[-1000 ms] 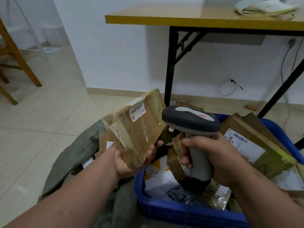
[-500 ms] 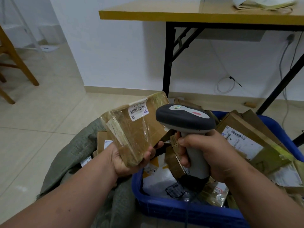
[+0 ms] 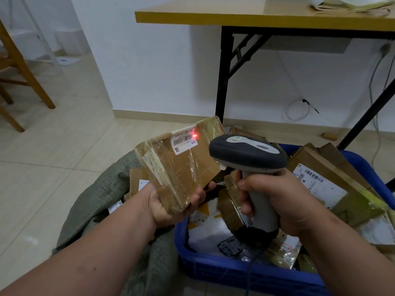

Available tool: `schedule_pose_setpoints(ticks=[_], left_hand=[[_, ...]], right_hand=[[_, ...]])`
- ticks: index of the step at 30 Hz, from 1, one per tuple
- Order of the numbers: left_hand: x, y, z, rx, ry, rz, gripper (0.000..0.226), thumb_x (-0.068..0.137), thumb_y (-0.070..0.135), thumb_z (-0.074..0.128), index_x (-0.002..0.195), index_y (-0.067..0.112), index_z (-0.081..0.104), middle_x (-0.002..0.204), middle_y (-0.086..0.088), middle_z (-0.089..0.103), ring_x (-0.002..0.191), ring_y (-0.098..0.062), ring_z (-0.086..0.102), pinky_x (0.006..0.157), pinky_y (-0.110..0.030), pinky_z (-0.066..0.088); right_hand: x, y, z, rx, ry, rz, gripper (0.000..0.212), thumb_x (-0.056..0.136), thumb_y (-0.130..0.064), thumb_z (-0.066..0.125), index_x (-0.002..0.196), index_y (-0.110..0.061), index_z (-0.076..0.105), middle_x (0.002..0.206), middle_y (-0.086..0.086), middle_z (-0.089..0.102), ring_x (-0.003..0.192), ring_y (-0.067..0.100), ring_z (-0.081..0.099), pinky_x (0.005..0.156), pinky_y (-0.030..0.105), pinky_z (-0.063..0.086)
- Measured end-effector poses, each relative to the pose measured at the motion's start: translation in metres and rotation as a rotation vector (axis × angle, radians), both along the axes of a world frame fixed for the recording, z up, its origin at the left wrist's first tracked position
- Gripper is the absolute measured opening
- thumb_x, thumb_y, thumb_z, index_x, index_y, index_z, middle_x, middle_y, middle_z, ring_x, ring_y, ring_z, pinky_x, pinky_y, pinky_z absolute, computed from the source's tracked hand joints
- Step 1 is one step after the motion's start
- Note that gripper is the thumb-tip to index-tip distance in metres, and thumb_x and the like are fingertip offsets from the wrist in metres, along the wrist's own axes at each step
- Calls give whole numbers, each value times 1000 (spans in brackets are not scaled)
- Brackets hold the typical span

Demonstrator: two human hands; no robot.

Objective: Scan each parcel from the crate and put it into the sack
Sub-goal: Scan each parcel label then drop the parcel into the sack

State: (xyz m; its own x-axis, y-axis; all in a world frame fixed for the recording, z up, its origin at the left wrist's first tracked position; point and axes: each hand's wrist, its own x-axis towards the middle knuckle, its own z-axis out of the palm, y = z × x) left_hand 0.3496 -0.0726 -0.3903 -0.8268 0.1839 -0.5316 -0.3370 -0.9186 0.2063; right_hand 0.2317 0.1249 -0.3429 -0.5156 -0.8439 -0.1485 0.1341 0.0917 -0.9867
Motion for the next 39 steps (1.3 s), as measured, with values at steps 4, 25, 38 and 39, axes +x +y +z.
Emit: schedule_pose_setpoints(ticks=[4, 25, 38, 39], left_hand=[[0, 1, 3, -31, -24, 25, 59, 91, 50, 44, 117, 1, 62, 97, -25, 66, 56, -33, 67, 43, -39, 57], [101, -124, -47, -1437, -870, 126, 36, 98, 30, 53, 105, -3, 65, 105, -27, 65, 93, -42, 65, 86, -56, 55], [48, -138, -123, -1520, -610, -47, 53, 102, 26, 45, 153, 29, 30, 147, -9, 48, 126, -31, 51, 106, -39, 42], [42, -139, -129, -1518, -620, -8, 52, 101, 26, 47, 151, 26, 32, 142, -10, 52, 121, -32, 54, 103, -43, 44]], right_hand=[[-1, -1, -3, -5, -9, -22, 12, 68, -15, 66, 78, -9, 66, 63, 12, 59, 52, 23, 58, 48, 30, 48], [27, -63, -28, 243, 55, -96, 7, 83, -10, 70, 89, -7, 69, 64, 7, 68, 56, 21, 65, 52, 32, 53], [31, -104, -64, 388, 5, -65, 13, 83, -14, 73, 95, -10, 68, 65, 8, 68, 56, 21, 66, 51, 25, 52], [30, -105, -65, 398, -6, -67, 15, 83, -15, 73, 96, -9, 68, 66, 8, 68, 57, 21, 66, 51, 26, 52]])
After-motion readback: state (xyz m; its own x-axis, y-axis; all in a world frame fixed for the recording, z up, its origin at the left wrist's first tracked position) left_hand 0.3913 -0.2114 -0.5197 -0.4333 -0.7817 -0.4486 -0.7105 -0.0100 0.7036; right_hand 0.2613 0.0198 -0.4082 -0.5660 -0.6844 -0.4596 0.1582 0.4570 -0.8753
